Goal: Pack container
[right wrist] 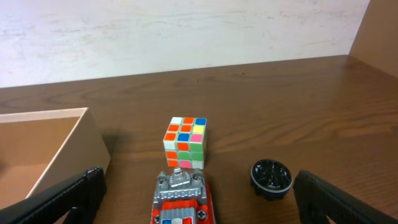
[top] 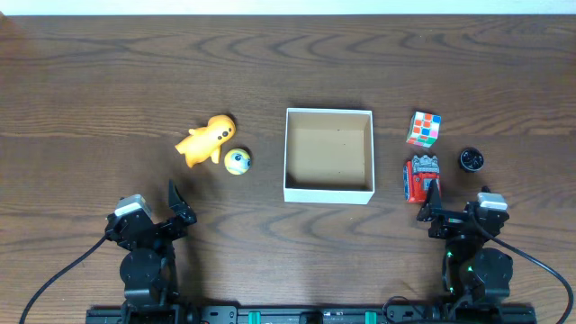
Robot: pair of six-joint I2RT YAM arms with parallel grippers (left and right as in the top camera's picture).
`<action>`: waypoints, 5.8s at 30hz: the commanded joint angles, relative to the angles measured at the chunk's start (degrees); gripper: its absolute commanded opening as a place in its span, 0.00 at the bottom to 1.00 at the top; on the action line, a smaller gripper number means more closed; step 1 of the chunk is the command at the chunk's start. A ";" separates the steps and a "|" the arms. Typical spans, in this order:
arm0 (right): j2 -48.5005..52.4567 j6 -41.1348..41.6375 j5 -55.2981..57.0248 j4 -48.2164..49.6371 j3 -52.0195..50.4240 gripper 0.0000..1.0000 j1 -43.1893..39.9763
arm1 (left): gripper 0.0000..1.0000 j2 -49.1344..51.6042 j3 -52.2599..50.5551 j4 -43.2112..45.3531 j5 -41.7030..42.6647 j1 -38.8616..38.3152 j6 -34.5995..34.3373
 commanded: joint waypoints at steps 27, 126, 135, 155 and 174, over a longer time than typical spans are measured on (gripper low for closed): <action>-0.39 -0.37 -0.20 0.11 -0.31 0.99 -0.55 | 0.98 -0.39 -0.02 0.02 0.15 -0.17 0.57; 47.08 0.92 3.21 -12.07 40.50 0.99 -0.52 | 0.98 -0.39 -0.02 0.02 0.15 -0.17 0.57; 76.87 0.50 3.06 -46.88 69.48 0.99 -0.50 | 0.98 -0.39 -0.02 0.02 0.15 -0.17 0.57; 86.20 -16.68 -3.58 -50.75 69.24 0.99 -0.07 | 0.98 -0.39 -0.02 0.02 0.15 -0.17 0.57; 87.27 -5.11 -3.78 -38.77 57.00 0.99 0.96 | 0.98 -0.39 -0.02 0.02 0.15 -0.17 0.57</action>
